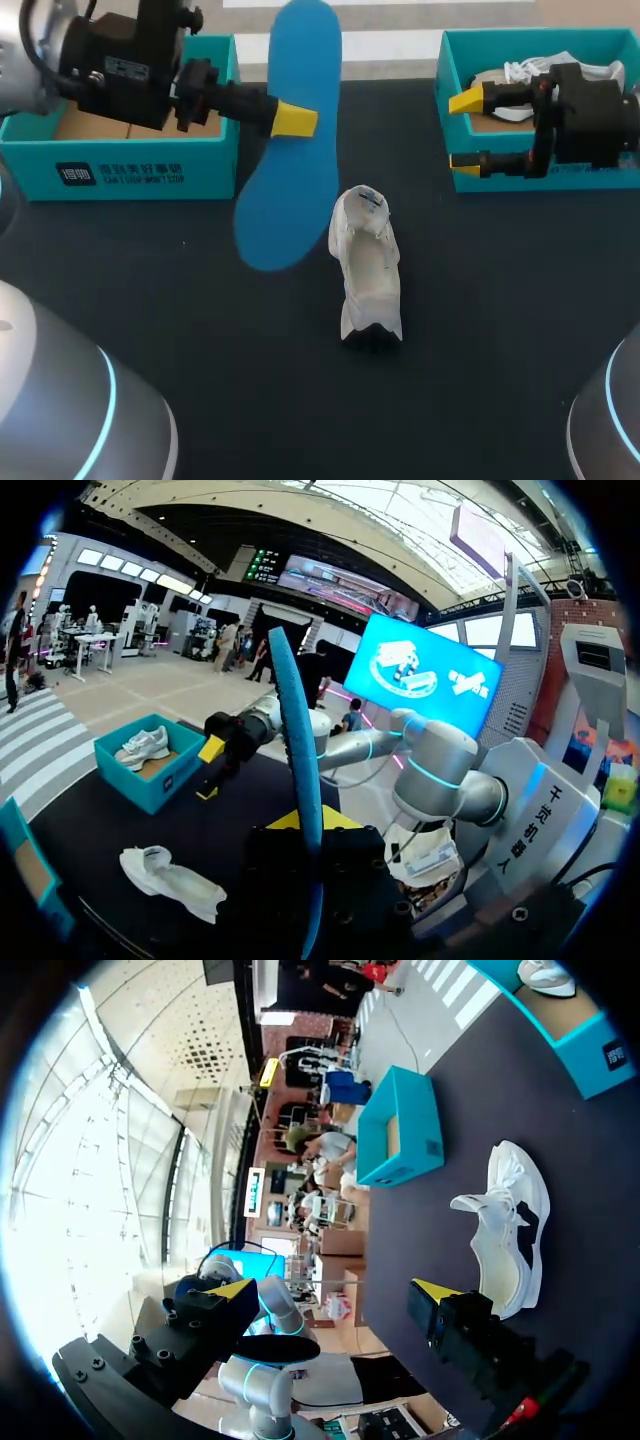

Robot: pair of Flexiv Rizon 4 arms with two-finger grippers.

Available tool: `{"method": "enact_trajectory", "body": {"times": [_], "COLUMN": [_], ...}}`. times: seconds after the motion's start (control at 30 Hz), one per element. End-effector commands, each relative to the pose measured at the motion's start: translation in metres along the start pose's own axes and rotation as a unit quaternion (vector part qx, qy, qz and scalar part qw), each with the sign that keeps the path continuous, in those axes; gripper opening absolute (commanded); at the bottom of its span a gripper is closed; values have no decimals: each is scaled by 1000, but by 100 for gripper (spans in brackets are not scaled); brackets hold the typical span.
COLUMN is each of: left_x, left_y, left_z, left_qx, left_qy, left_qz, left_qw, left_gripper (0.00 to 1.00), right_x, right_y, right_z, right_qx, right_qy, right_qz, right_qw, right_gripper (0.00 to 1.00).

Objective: Take the shoe out of the shoebox, open the shoe tongue, remove and reinsert the insole, then place the shoe into the shoebox

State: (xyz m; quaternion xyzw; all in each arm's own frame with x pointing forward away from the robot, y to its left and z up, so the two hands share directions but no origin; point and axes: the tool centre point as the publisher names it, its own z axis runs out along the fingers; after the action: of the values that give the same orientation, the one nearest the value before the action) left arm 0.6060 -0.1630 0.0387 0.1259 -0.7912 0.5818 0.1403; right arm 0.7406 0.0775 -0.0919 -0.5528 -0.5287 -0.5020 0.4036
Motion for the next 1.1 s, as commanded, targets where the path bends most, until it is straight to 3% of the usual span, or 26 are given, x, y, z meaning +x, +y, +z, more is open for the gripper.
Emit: {"method": "enact_trajectory", "body": {"times": [0.03,0.13,0.23,0.3,0.4,0.53,0.6,1.1], "left_x": [-10,-35,-54,-60,-67,-73,-82,-82], "left_y": [9,21,25,27,31,23,20,20], "left_z": [-2,-9,-20,-26,-35,-40,-45,-45], "left_qx": [-21,-30,14,27,66,84,91,91], "left_qy": [-32,-86,-139,-144,-155,-168,-194,-194], "left_qz": [67,221,348,409,520,589,576,576], "left_qw": [997,971,927,901,837,786,789,789], "left_gripper": [0,0,0,0,0,0,0,0], "right_x": [0,0,0,0,0,0,0,0], "right_y": [1,1,1,1,1,1,1,1], "right_z": [1,1,1,1,1,1,1,1], "right_qx": [0,0,0,0,0,0,0,0], "right_qy": [-1,-1,-1,-1,-1,-1,-1,-1], "right_qz": [0,0,0,0,0,0,0,0], "right_qw": [1000,1000,1000,1000,1000,1000,1000,1000], "right_gripper": [100,100,100,100,100,100,100,100]}}
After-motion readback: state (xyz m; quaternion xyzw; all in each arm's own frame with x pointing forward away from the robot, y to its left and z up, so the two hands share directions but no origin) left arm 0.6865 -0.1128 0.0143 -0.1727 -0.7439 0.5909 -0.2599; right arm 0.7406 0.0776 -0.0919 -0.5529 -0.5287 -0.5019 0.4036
